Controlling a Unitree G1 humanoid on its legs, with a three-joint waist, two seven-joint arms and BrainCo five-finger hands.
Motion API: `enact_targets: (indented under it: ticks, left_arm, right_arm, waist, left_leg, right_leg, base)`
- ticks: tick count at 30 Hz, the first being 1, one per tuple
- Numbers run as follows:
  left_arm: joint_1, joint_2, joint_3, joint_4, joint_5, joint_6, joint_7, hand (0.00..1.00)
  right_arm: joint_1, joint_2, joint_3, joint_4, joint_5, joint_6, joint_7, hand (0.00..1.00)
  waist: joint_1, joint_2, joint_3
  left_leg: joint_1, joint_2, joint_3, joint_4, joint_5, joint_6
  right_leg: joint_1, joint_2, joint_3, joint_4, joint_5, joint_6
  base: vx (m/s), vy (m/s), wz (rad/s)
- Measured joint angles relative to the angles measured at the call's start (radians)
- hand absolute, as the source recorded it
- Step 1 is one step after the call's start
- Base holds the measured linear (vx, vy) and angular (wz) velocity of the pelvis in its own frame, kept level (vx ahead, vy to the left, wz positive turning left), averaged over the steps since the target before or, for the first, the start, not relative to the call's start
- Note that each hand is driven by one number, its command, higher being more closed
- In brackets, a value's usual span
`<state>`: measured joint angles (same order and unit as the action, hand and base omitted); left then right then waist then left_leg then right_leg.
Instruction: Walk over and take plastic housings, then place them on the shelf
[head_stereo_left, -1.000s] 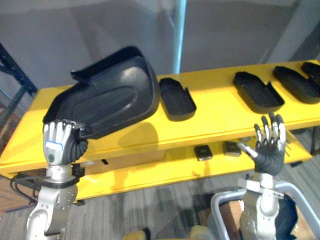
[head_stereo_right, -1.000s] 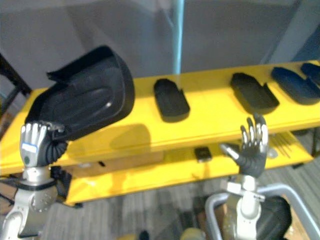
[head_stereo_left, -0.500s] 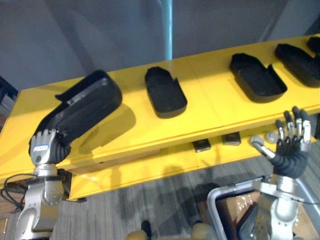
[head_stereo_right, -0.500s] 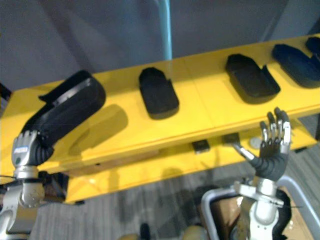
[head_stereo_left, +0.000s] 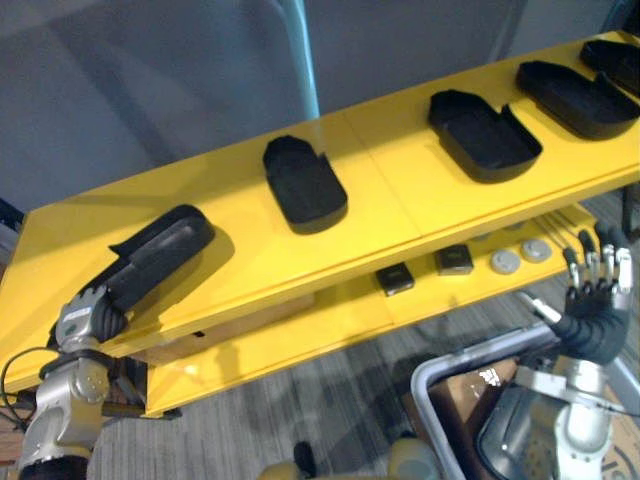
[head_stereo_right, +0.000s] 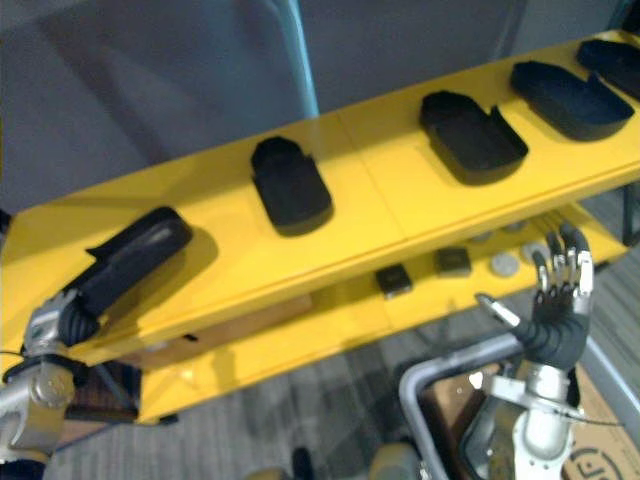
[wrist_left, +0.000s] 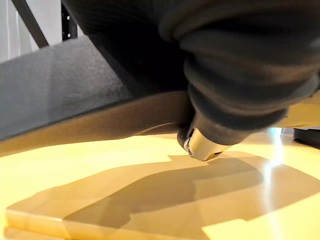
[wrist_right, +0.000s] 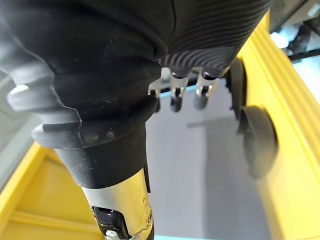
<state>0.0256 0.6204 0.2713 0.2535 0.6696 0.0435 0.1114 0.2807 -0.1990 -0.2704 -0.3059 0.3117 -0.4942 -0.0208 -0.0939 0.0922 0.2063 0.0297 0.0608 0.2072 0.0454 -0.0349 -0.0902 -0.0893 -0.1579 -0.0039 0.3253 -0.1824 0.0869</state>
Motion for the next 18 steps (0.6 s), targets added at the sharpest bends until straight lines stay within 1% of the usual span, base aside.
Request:
enact_targets:
  ticks: [2, 3, 4, 5, 6, 7, 8, 9, 10, 13, 16, 18]
  left_arm:
    - [-0.026, -0.001, 0.0, 0.011, 0.001, 0.049, 0.0, 1.0]
    - [-0.033, -0.002, 0.0, 0.012, 0.003, 0.062, 0.0, 1.0]
    - [-0.043, -0.006, 0.0, 0.017, 0.004, 0.081, 0.001, 1.0]
    - [-0.065, -0.018, 0.0, 0.033, 0.004, 0.102, 0.001, 1.0]
    - [-0.077, -0.029, 0.0, 0.044, 0.004, 0.112, 0.001, 1.0]
    - [-0.093, -0.05, -0.001, 0.054, 0.004, 0.134, 0.003, 1.0]
    - [-0.099, -0.058, -0.001, 0.057, 0.004, 0.142, 0.004, 1.0]
    - [-0.111, -0.063, -0.001, 0.066, 0.004, 0.156, 0.008, 1.0]
    - [-0.115, -0.064, -0.001, 0.069, 0.004, 0.161, 0.012, 1.0]
    - [-0.148, -0.069, -0.001, 0.105, -0.004, 0.196, 0.026, 1.0]
    - [-0.201, -0.078, -0.001, 0.115, -0.037, 0.215, 0.039, 1.0]
    - [-0.236, -0.078, -0.002, 0.115, -0.045, 0.22, 0.052, 1.0]
  right_arm:
    - [-0.004, -0.011, 0.0, -0.014, 0.007, 0.002, 0.006, 0.0]
    - [-0.006, -0.015, 0.0, -0.022, 0.011, 0.004, 0.007, 0.0]
    - [-0.013, -0.023, -0.001, -0.04, 0.014, 0.017, 0.011, 0.0]
    - [-0.026, -0.036, -0.003, -0.049, 0.019, 0.025, 0.02, 0.0]
    - [-0.032, -0.043, -0.004, -0.05, 0.019, 0.03, 0.022, 0.0]
    - [-0.043, -0.055, -0.004, -0.051, 0.02, 0.04, 0.023, 0.0]
    - [-0.049, -0.059, -0.004, -0.051, 0.02, 0.04, 0.023, 0.0]
    - [-0.07, -0.068, -0.004, -0.061, 0.028, 0.042, 0.024, 0.0]
    - [-0.077, -0.071, -0.005, -0.068, 0.032, 0.043, 0.024, 0.0]
    - [-0.093, -0.086, -0.01, -0.082, 0.047, 0.06, 0.029, 0.0]
    - [-0.096, -0.087, -0.026, -0.085, 0.059, 0.071, 0.041, 0.0]
    - [-0.102, -0.088, -0.026, -0.106, 0.06, 0.078, 0.043, 0.0]
  waist:
    - [-0.002, 0.003, -0.001]
    - [-0.002, 0.005, 0.001]
    - [-0.003, 0.008, 0.003]
    - [-0.004, 0.013, 0.017]
    - [-0.007, 0.015, 0.019]
    - [-0.009, 0.019, 0.022]
    - [-0.011, 0.02, 0.024]
    - [-0.024, 0.021, 0.043]
    - [-0.027, 0.021, 0.052]
    - [-0.029, 0.02, 0.071]
    - [-0.032, 0.016, 0.106]
    - [-0.033, 0.014, 0.124]
  left_leg:
    - [-0.015, 0.0, 0.009, 0.004, 0.0, 0.0]
    - [-0.021, 0.0, 0.012, 0.006, 0.0, 0.0]
    - [-0.034, -0.001, 0.018, 0.015, 0.0, 0.001]
    - [-0.033, -0.001, 0.022, 0.022, 0.0, 0.001]
    - [-0.034, -0.001, 0.022, 0.023, 0.0, 0.001]
    - [-0.036, 0.0, 0.025, 0.023, 0.0, 0.001]
    - [-0.04, 0.0, 0.026, 0.024, 0.0, 0.001]
    - [-0.051, 0.0, 0.026, 0.033, 0.0, 0.002]
    - [-0.054, 0.001, 0.031, 0.034, -0.001, 0.002]
    - [-0.069, 0.001, 0.054, 0.037, -0.001, 0.002]
    - [-0.071, 0.001, 0.055, 0.044, -0.003, 0.004]
    - [-0.101, 0.003, 0.054, 0.073, -0.012, 0.012]
  right_leg:
    - [-0.021, -0.001, 0.009, 0.012, -0.002, 0.004]
    - [-0.03, -0.001, 0.012, 0.015, -0.002, 0.004]
    - [-0.051, -0.001, 0.021, 0.023, 0.0, 0.007]
    - [-0.055, 0.0, 0.03, 0.03, 0.001, 0.009]
    - [-0.056, 0.0, 0.031, 0.031, 0.001, 0.009]
    - [-0.061, 0.0, 0.034, 0.034, 0.001, 0.009]
    - [-0.066, 0.001, 0.035, 0.035, 0.001, 0.009]
    - [-0.076, 0.002, 0.036, 0.04, 0.001, 0.01]
    - [-0.084, 0.002, 0.041, 0.045, 0.001, 0.01]
    - [-0.118, 0.005, 0.064, 0.058, 0.004, 0.014]
    - [-0.12, 0.003, 0.068, 0.064, 0.005, 0.015]
    - [-0.138, 0.003, 0.068, 0.068, 0.006, 0.017]
  base:
    - [-0.06, -0.011, -0.09]
    - [-0.04, -0.012, -0.09]
    - [-0.01, -0.009, -0.11]
    - [-0.01, -0.011, -0.1]
    - [0.0, -0.008, -0.08]
    - [-0.02, -0.006, -0.04]
    - [-0.03, -0.009, -0.03]
    - [-0.04, -0.014, -0.05]
    - [-0.04, -0.016, -0.09]
    - [-0.02, -0.015, -0.19]
    - [0.0, -0.003, -0.02]
    - [-0.03, -0.006, 0.03]
